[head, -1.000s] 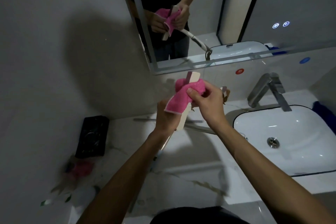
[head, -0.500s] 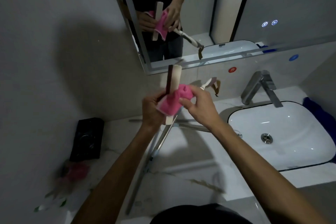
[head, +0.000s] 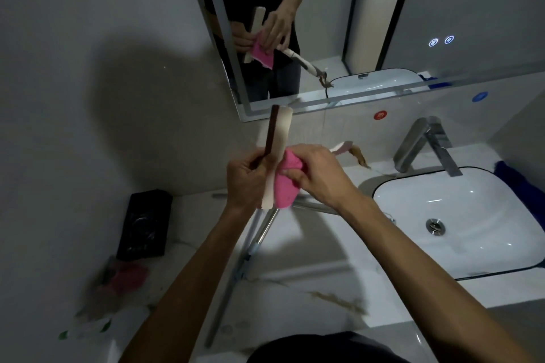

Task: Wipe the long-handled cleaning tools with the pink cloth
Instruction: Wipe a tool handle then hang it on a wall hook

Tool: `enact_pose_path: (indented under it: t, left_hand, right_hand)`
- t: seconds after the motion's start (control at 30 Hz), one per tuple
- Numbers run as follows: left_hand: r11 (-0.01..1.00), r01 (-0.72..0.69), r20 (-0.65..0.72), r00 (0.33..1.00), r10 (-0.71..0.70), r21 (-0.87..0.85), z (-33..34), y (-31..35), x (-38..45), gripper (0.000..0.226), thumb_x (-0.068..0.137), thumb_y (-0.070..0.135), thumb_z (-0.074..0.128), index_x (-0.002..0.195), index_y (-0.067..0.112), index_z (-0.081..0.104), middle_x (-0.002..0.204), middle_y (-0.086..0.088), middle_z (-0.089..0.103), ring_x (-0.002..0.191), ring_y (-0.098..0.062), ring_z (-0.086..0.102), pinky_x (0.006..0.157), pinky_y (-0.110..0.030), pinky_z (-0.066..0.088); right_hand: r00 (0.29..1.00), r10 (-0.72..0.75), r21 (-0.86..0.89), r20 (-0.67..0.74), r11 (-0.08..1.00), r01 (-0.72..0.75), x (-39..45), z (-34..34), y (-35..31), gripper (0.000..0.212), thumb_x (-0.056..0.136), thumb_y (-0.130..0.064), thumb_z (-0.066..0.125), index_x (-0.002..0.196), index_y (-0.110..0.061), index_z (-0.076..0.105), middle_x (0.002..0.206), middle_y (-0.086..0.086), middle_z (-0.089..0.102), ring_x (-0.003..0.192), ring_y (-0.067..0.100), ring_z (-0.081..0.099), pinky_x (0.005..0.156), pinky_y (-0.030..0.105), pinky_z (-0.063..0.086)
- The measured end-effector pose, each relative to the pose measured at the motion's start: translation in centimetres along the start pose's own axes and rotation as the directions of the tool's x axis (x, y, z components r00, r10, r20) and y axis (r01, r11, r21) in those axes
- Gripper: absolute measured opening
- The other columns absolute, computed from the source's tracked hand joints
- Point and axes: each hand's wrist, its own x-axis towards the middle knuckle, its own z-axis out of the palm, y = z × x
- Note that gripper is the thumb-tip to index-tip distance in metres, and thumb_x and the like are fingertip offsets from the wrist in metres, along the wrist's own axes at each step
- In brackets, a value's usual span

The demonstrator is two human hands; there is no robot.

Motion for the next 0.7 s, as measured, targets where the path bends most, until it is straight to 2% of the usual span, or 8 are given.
enact_pose_path:
  t: [0.03, 0.13, 0.23, 0.3, 0.47, 0.53, 0.63, 0.7]
  left_hand:
    - [1.000, 0.006, -0.016, 1.000, -0.006, -0.006, -0.2, 0.1, 0.1, 0.018, 0.093, 0.016, 0.068, 0.091, 0.033, 0.075, 0.084, 0.006, 0.075, 0.080, -0.022, 0.072, 0.072, -0.039, 0.061]
    - [1.000, -0.004, -0.062, 0.998, 0.005, 0.012, -0.5, 0.6, 0.2, 0.025, 0.095, 0.010, 0.064, 0.090, 0.032, 0.074, 0.080, 0.007, 0.074, 0.075, -0.012, 0.069, 0.065, -0.030, 0.057]
    - [0.999, -0.010, -0.051, 0.999, 0.012, 0.045, -0.7, 0.6, 0.2, 0.021, 0.097, 0.010, 0.062, 0.094, 0.028, 0.072, 0.085, 0.008, 0.073, 0.077, -0.006, 0.069, 0.066, -0.022, 0.055]
    - [0.998, 0.001, -0.030, 1.000, 0.001, 0.057, -1.0, 0.4, 0.1, 0.016, 0.098, 0.011, 0.061, 0.098, 0.024, 0.071, 0.089, 0.005, 0.072, 0.079, -0.006, 0.070, 0.067, -0.021, 0.056]
    - [0.998, 0.054, -0.006, 0.999, -0.054, 0.041, -1.4, -0.2, -0.2, 0.014, 0.099, 0.015, 0.060, 0.107, 0.016, 0.071, 0.096, 0.001, 0.073, 0.084, -0.011, 0.072, 0.074, -0.028, 0.060]
    - [0.996, 0.061, 0.003, 0.998, -0.061, 0.058, -1.3, -0.6, -0.3, 0.017, 0.098, 0.016, 0.061, 0.109, 0.010, 0.072, 0.095, -0.001, 0.074, 0.085, -0.011, 0.072, 0.074, -0.028, 0.058]
    - [0.996, 0.051, 0.064, 0.996, -0.056, 0.074, -0.8, -0.6, -0.6, 0.016, 0.098, 0.017, 0.061, 0.106, 0.011, 0.075, 0.091, 0.000, 0.076, 0.082, -0.013, 0.072, 0.073, -0.026, 0.057]
    - [0.994, 0.022, 0.109, 0.993, -0.034, 0.108, -0.2, -0.7, -0.9, 0.020, 0.100, 0.017, 0.056, 0.102, 0.007, 0.074, 0.088, -0.005, 0.074, 0.079, -0.014, 0.070, 0.073, -0.028, 0.056]
  right_hand:
    - [1.000, -0.015, -0.025, 0.000, 1.000, 0.015, 0.0, -0.2, 0.4, 0.007, 0.090, -0.022, 0.069, 0.097, -0.019, 0.069, 0.090, -0.001, 0.070, 0.082, 0.015, 0.065, 0.085, 0.036, 0.054]
    - [0.999, 0.035, -0.006, -0.026, 0.999, -0.036, -0.1, -0.5, 0.7, 0.036, 0.087, -0.009, 0.071, 0.122, -0.019, 0.071, 0.109, 0.000, 0.074, 0.096, 0.014, 0.067, 0.091, 0.024, 0.050]
    - [0.991, 0.135, 0.250, -0.026, 0.960, -0.124, -0.6, -0.1, -0.1, 0.035, 0.091, -0.015, 0.071, 0.126, -0.020, 0.069, 0.111, -0.005, 0.071, 0.099, 0.004, 0.064, 0.090, 0.016, 0.049]
    - [0.981, 0.182, 0.356, -0.063, 0.923, -0.149, -0.8, 0.2, -0.7, 0.030, 0.093, -0.014, 0.070, 0.122, -0.018, 0.070, 0.101, -0.006, 0.069, 0.089, -0.006, 0.061, 0.079, 0.008, 0.047]
    - [0.927, 0.336, 0.530, -0.165, 0.823, -0.204, -0.8, 0.7, -1.3, 0.010, 0.096, -0.020, 0.066, 0.103, -0.017, 0.072, 0.082, 0.000, 0.067, 0.073, 0.012, 0.062, 0.069, 0.026, 0.054]
    - [0.905, 0.375, 0.605, -0.199, 0.774, -0.187, -0.5, 0.6, -1.7, 0.010, 0.099, -0.019, 0.062, 0.095, -0.014, 0.071, 0.078, 0.003, 0.066, 0.069, 0.010, 0.061, 0.065, 0.023, 0.053]
    - [0.902, 0.410, 0.671, -0.138, 0.708, -0.219, -0.1, 0.5, -2.4, 0.020, 0.102, -0.020, 0.057, 0.101, -0.005, 0.071, 0.080, 0.006, 0.067, 0.069, 0.006, 0.062, 0.065, 0.019, 0.051]
    - [0.913, 0.401, 0.688, -0.069, 0.683, -0.247, 0.1, 0.7, -2.7, 0.018, 0.100, -0.022, 0.060, 0.106, -0.008, 0.071, 0.089, 0.007, 0.070, 0.078, 0.012, 0.067, 0.072, 0.026, 0.057]
